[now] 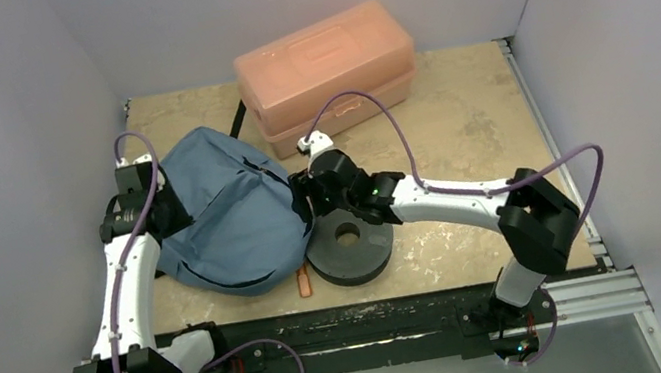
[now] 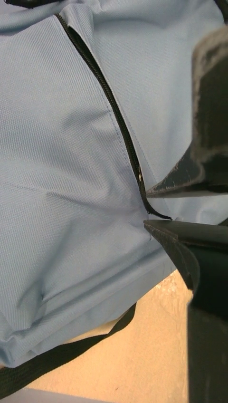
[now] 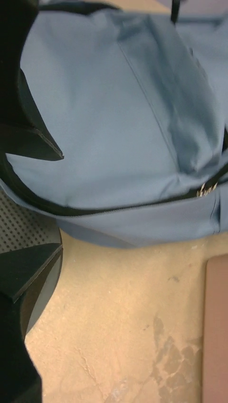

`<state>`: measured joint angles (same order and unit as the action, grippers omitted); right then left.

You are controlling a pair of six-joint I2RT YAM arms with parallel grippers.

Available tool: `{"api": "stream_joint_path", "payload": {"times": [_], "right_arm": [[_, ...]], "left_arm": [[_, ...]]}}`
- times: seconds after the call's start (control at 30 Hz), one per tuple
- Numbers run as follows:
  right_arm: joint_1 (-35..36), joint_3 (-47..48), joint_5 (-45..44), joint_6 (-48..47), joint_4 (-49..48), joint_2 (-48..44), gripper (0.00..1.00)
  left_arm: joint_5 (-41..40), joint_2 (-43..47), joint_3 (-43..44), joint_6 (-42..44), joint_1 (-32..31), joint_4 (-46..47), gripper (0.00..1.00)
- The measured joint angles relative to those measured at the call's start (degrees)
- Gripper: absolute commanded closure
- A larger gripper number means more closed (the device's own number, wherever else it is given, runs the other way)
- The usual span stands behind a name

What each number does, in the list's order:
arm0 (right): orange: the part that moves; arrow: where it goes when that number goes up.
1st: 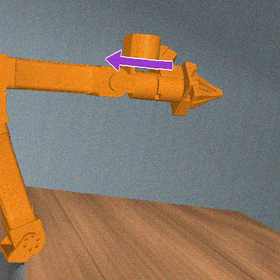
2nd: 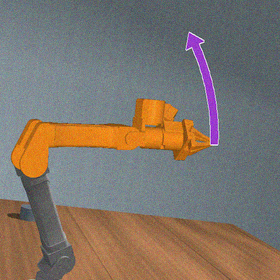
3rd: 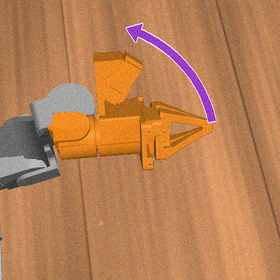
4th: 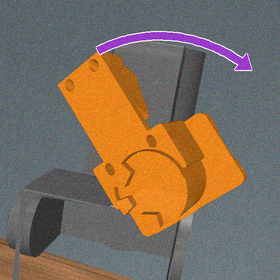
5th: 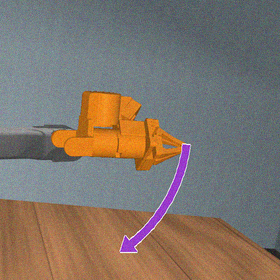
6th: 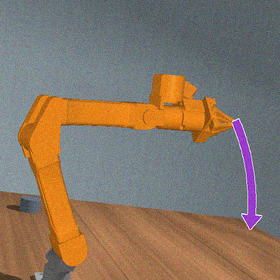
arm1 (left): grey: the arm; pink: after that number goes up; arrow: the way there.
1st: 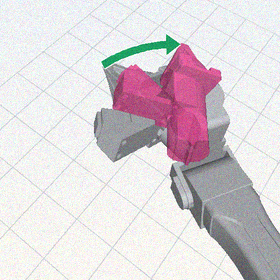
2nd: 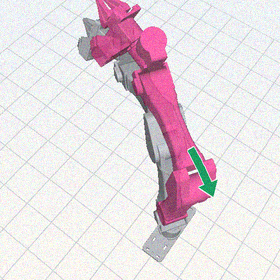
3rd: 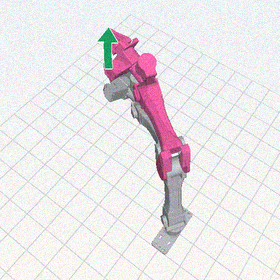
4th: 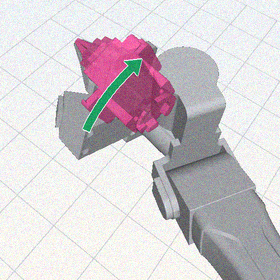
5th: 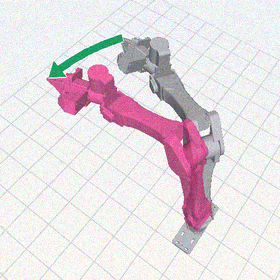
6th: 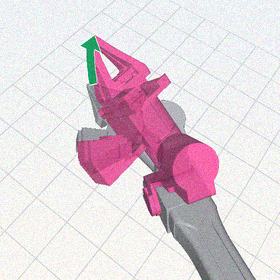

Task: Pack the student bag
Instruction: Unzip the student bag at the center of the board.

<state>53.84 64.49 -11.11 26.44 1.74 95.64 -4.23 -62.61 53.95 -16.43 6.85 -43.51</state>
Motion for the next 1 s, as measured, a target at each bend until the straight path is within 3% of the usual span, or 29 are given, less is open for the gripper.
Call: {"api": "stream_joint_path", "payload": {"times": [0.07,0.2,0.33,0.57,0.83,1.0], "right_arm": [[1.3,0.2,0.0,-1.0,1.4,-2.4,0.34],[2.9,3.0,5.9,0.3,-0.4,-2.5,0.43],[2.9,8.1,15.0,5.4,-7.6,3.6,0.58],[1.9,23.1,22.8,9.8,-14.6,20.7,0.75],[0.6,36.3,23.3,9.8,-13.9,31.3,0.82],[0.3,36.2,22.9,9.8,-13.9,32.7,0.88]], "left_arm": [[0.5,0.1,-0.1,0.3,0.0,0.2,0.58],[1.4,2.4,-0.2,-0.3,0.2,0.5,0.52],[4.0,4.9,1.6,-0.5,0.2,1.4,0.54],[8.8,-5.1,13.4,-0.4,0.2,3.4,0.56],[9.8,-7.2,12.5,2.4,-0.3,4.4,0.56],[9.6,-7.1,10.9,3.6,-1.7,4.6,0.56]]}}
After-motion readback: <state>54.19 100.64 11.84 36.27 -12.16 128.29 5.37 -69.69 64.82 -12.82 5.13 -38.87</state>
